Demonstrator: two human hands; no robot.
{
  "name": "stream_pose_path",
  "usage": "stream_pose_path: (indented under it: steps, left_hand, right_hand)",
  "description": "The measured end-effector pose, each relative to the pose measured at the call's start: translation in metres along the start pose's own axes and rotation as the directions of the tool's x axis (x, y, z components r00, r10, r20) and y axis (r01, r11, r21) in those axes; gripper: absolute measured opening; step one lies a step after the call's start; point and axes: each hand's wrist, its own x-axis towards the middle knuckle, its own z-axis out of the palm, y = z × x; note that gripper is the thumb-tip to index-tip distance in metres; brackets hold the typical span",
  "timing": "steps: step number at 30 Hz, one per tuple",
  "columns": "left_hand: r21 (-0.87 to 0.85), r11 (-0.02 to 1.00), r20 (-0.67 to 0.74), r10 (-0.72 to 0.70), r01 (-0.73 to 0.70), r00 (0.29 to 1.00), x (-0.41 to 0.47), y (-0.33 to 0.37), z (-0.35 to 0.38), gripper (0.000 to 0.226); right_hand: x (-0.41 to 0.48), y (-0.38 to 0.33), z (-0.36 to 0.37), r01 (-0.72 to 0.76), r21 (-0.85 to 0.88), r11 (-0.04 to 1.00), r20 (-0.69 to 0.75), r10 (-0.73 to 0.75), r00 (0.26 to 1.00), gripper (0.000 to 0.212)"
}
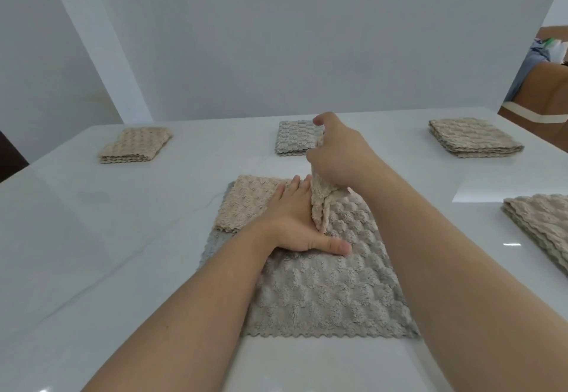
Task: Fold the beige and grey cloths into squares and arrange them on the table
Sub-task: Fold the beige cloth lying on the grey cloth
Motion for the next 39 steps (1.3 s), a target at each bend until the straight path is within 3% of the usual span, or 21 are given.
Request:
stream_pose_path:
  steps: [2, 4, 6, 8, 10, 12, 13, 17, 19, 22, 24, 26, 31, 35, 37, 39]
  left_hand:
    - [-0.253, 0.967, 0.050, 0.039, -0.025, 0.998, -0.002, -0.014, -0.011, 0.137]
    - [-0.561, 0.827, 0.115, 0.108, -0.025, 0.988, -0.005, -0.038, -0.023, 0.133]
    - [-0.716, 0.697, 0.099, 0.159, -0.040, 0.982, -0.015, -0.061, -0.037, 0.123]
    - [-0.831, 0.553, 0.004, 0.111, -0.059, 0.994, -0.026, -0.074, -0.048, 0.109]
    - [-0.947, 0.317, -0.050, -0.009, -0.044, 0.999, -0.031, -0.074, -0.054, 0.077]
    - [-0.977, 0.214, -0.054, -0.169, -0.017, 0.984, -0.032, -0.064, -0.054, 0.044]
    - [-0.979, 0.205, -0.037, -0.245, 0.014, 0.969, -0.031, -0.058, -0.054, 0.043]
    - [-0.974, 0.156, 0.089, -0.410, 0.166, 0.908, -0.027, -0.058, -0.054, 0.085]
    - [-0.962, 0.191, 0.087, -0.467, 0.197, 0.880, -0.029, -0.056, -0.054, 0.087]
    - [-0.885, 0.423, -0.061, -0.521, 0.195, 0.852, -0.029, -0.048, -0.050, 0.032]
    - [-0.859, 0.473, -0.113, -0.545, 0.194, 0.831, -0.026, -0.047, -0.049, 0.009]
    - [-0.836, 0.511, -0.153, -0.566, 0.200, 0.810, -0.025, -0.051, -0.048, 0.008]
    - [-0.780, 0.582, -0.239, -0.617, 0.230, 0.750, -0.026, -0.053, -0.051, 0.015]
    - [-0.657, 0.696, -0.399, -0.647, 0.289, 0.649, -0.029, -0.054, -0.054, 0.028]
    - [-0.553, 0.758, -0.451, -0.620, 0.345, 0.642, -0.031, -0.056, -0.057, 0.029]
    - [-0.463, 0.778, -0.422, -0.614, 0.424, 0.667, -0.034, -0.056, -0.060, 0.044]
  right_hand:
    - [0.006, -0.006, 0.004, 0.006, -0.046, 0.999, 0.010, -0.005, 1.000, 0.054]
    - [0.012, -0.010, 0.006, -0.010, -0.064, 0.998, 0.010, 0.011, 1.000, 0.050]
    - [0.018, -0.013, 0.008, -0.030, -0.078, 0.996, 0.034, 0.033, 0.999, 0.049]
    - [0.022, -0.016, 0.014, -0.039, -0.059, 0.998, 0.077, 0.043, 0.996, 0.050]
    - [0.023, -0.020, 0.022, -0.043, -0.003, 0.999, 0.114, 0.043, 0.993, 0.051]
    - [0.024, -0.022, 0.032, -0.043, 0.040, 0.998, 0.190, 0.034, 0.981, 0.056]
    - [0.023, -0.022, 0.036, -0.042, 0.075, 0.996, 0.235, 0.024, 0.972, 0.059]
    - [0.024, -0.015, 0.041, -0.091, 0.260, 0.961, 0.363, -0.010, 0.932, 0.066]
    - [0.028, -0.007, 0.038, -0.099, 0.268, 0.958, 0.349, -0.001, 0.937, 0.060]
    - [0.035, 0.008, 0.032, -0.026, 0.116, 0.993, 0.215, 0.001, 0.977, 0.044]
    - [0.038, 0.017, 0.029, 0.014, -0.023, 1.000, 0.173, -0.010, 0.985, 0.037]
    - [0.039, 0.024, 0.030, 0.026, -0.137, 0.990, 0.198, 0.001, 0.980, 0.032]
    - [0.042, 0.036, 0.038, -0.043, -0.113, 0.993, 0.279, 0.073, 0.958, 0.040]
    - [0.044, 0.040, 0.041, -0.028, -0.137, 0.990, 0.277, 0.065, 0.959, 0.039]
    - [0.044, 0.040, 0.041, -0.026, -0.125, 0.992, 0.272, 0.059, 0.960, 0.041]
    - [0.043, 0.039, 0.041, -0.021, -0.116, 0.993, 0.270, 0.052, 0.961, 0.042]
